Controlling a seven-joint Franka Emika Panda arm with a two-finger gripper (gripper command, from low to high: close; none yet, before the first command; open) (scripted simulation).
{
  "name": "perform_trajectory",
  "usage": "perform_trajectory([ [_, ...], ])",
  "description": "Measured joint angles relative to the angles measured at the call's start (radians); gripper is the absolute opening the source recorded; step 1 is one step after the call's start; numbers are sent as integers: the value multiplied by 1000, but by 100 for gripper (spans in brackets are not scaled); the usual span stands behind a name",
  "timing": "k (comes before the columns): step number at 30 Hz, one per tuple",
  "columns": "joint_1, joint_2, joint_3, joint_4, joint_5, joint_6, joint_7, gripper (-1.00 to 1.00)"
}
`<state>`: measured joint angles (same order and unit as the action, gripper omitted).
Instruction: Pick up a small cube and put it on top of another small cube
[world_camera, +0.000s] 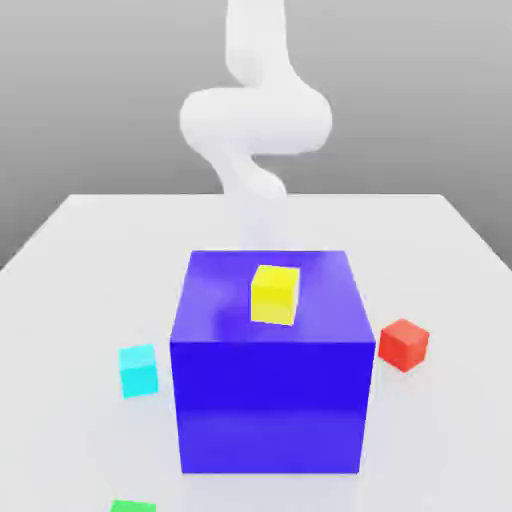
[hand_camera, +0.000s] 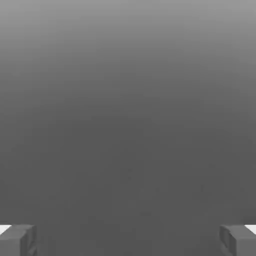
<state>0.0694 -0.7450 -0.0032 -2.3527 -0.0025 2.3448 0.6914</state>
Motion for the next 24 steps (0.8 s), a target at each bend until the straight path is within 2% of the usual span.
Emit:
perform_trajectory([
  [16, 438, 353, -17, -339, -7, 291, -701, 0],
  [24, 627, 527, 6, -507, 7, 434, -1061, 0],
])
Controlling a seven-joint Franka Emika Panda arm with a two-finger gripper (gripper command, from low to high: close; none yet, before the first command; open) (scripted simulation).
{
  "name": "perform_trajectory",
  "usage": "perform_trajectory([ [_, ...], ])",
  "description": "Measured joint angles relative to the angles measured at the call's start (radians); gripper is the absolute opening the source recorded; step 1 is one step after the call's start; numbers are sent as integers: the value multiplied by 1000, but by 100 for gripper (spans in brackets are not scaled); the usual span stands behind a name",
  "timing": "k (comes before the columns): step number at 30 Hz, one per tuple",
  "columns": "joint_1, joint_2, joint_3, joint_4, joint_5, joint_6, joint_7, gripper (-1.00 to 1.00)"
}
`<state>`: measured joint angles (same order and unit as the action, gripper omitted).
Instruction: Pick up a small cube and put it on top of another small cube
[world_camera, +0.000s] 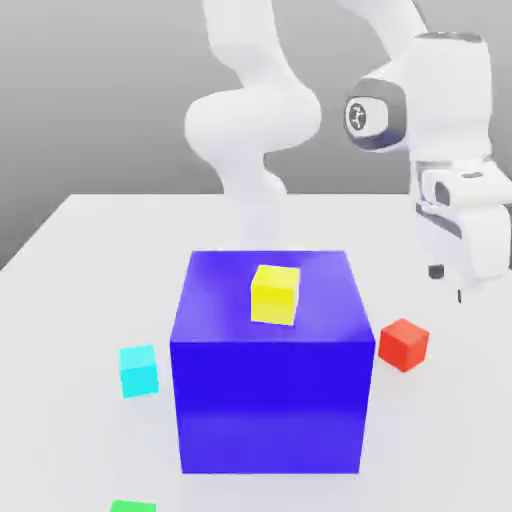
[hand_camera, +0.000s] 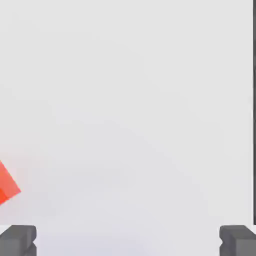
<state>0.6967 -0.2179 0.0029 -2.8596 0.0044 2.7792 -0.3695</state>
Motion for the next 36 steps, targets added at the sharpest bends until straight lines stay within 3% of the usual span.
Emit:
perform_trajectory([
  [5, 102, 112, 25, -99, 6, 93, -213, 0],
  [13, 134, 391, 5, -71, -24, 325, -225, 0],
  [14, 138, 422, 1, -66, -25, 350, -224, -100],
  [21, 139, 426, -1, -65, -26, 352, -223, -100],
  [29, 135, 162, 11, -109, -1, 133, -242, -100],
  [36, 65, 242, -29, 96, -152, 75, -141, -100],
])
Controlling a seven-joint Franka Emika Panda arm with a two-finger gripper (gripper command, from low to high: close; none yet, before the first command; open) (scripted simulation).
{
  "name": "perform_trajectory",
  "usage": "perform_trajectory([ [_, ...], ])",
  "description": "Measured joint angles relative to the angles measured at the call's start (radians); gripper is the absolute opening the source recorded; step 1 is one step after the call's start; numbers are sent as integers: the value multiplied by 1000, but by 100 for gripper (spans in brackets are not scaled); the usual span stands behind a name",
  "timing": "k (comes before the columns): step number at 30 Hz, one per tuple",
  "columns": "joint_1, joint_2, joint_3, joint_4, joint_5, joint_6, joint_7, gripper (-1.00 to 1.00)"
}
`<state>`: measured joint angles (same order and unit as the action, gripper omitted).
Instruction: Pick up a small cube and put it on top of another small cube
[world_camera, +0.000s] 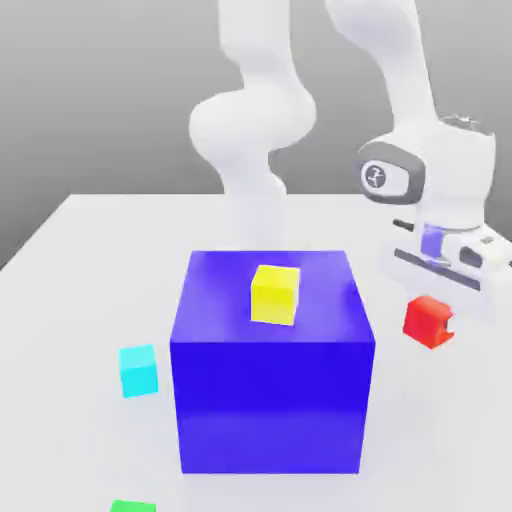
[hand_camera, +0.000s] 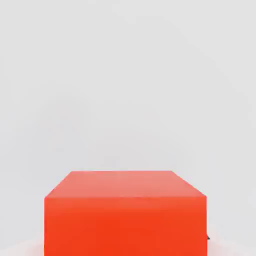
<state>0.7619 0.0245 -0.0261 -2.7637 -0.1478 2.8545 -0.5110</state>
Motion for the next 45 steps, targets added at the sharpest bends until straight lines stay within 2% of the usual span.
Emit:
perform_trajectory([
  [6, -76, 106, -91, 214, -123, -33, 47, -100],
  [12, -138, 215, -205, 422, -199, -52, 61, -100],
  [15, -190, 233, -299, 482, -259, -70, 59, -100],
  [21, -295, 106, -468, 388, -403, -141, 35, -100],
  [23, -372, 46, -520, 343, -448, -169, 19, -100],
  [26, -490, -41, -564, 276, -500, -209, -13, -100],
  [29, -548, -133, -594, 190, -515, -239, -65, -100],
  [38, -643, -406, -785, -126, -436, -287, -290, -100],
  [45, -430, -256, -972, -170, -213, -121, -460, -100],
])
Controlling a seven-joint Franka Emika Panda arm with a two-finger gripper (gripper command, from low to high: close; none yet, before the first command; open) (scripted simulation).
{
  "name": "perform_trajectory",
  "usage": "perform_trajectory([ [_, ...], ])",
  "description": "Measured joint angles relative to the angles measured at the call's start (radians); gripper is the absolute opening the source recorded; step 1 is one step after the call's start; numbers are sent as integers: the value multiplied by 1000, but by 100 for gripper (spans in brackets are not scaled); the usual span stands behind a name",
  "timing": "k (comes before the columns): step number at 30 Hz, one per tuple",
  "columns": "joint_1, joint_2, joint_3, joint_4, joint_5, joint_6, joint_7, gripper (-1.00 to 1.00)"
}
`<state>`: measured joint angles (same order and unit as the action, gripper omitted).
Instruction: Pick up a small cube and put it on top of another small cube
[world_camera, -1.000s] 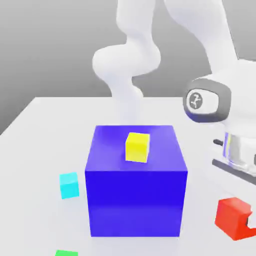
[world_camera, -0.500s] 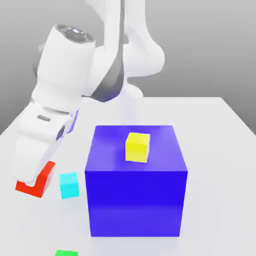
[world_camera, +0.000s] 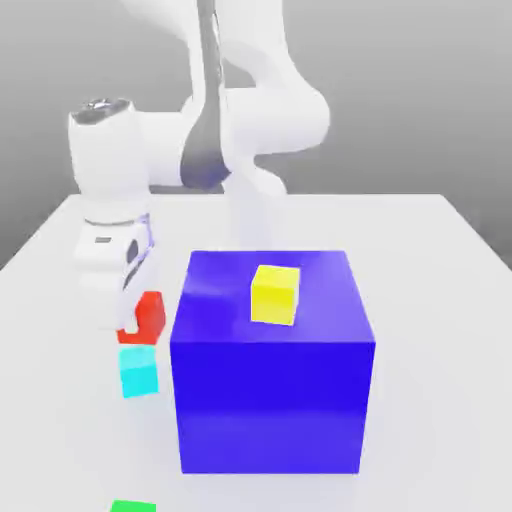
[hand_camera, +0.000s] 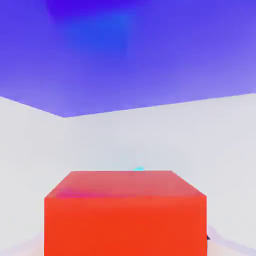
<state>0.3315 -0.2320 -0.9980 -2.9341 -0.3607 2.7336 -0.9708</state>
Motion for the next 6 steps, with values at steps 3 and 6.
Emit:
perform_trajectory([
  [3, 96, 89, -68, -5, 114, 84, -78, -100],
  [6, 150, 178, -91, -10, 232, 167, -159, -100],
])
